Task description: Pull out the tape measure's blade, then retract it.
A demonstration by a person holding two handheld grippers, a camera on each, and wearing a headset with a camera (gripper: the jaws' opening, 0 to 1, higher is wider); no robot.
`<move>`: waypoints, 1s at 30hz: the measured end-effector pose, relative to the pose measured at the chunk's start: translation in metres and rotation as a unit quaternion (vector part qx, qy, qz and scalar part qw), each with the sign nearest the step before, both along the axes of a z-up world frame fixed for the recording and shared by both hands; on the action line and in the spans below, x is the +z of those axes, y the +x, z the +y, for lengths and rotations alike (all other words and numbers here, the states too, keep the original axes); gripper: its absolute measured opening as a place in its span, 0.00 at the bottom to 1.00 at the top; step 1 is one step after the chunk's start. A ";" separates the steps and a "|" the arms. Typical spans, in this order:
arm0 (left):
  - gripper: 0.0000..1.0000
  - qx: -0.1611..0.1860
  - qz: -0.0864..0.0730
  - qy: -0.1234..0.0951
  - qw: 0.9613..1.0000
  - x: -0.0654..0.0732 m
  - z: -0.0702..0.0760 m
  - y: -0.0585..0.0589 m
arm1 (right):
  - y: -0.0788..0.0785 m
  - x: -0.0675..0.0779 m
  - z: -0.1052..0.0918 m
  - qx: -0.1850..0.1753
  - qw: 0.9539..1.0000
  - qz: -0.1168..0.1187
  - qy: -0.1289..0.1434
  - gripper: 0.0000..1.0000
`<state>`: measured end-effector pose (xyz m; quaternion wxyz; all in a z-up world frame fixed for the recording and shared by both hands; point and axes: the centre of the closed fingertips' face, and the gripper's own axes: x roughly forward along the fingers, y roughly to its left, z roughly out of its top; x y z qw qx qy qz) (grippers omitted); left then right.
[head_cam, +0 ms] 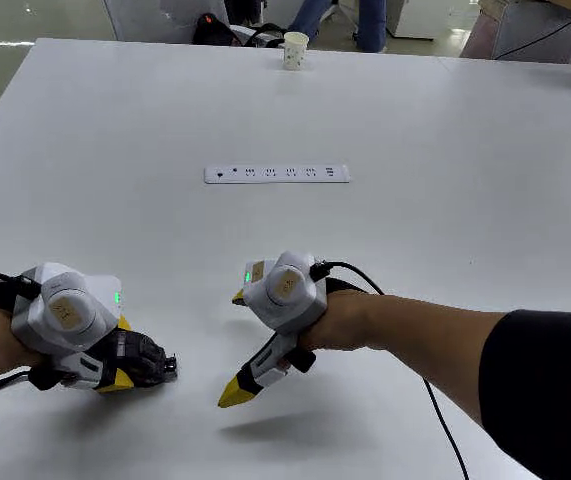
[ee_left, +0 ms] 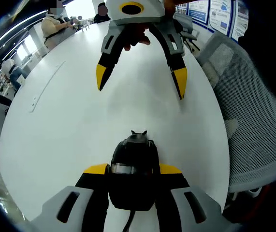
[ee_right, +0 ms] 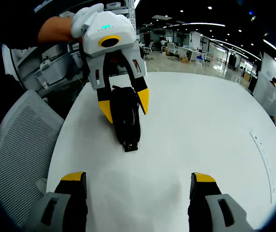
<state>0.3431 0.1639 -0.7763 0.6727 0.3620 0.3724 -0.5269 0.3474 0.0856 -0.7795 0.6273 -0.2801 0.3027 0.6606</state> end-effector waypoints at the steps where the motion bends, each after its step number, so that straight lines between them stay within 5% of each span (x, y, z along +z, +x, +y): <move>1: 0.32 0.001 0.000 -0.001 1.000 0.000 0.000 0.000 | 0.000 0.000 0.004 0.005 1.000 -0.003 0.002 0.85; 12: 0.32 -0.002 0.000 -0.001 1.000 0.001 0.000 0.000 | -0.004 -0.001 0.028 0.029 0.999 -0.014 0.007 0.73; 30: 0.32 -0.016 -0.003 -0.007 1.000 0.001 -0.002 -0.001 | -0.014 -0.014 0.047 0.053 0.998 -0.021 -0.006 0.41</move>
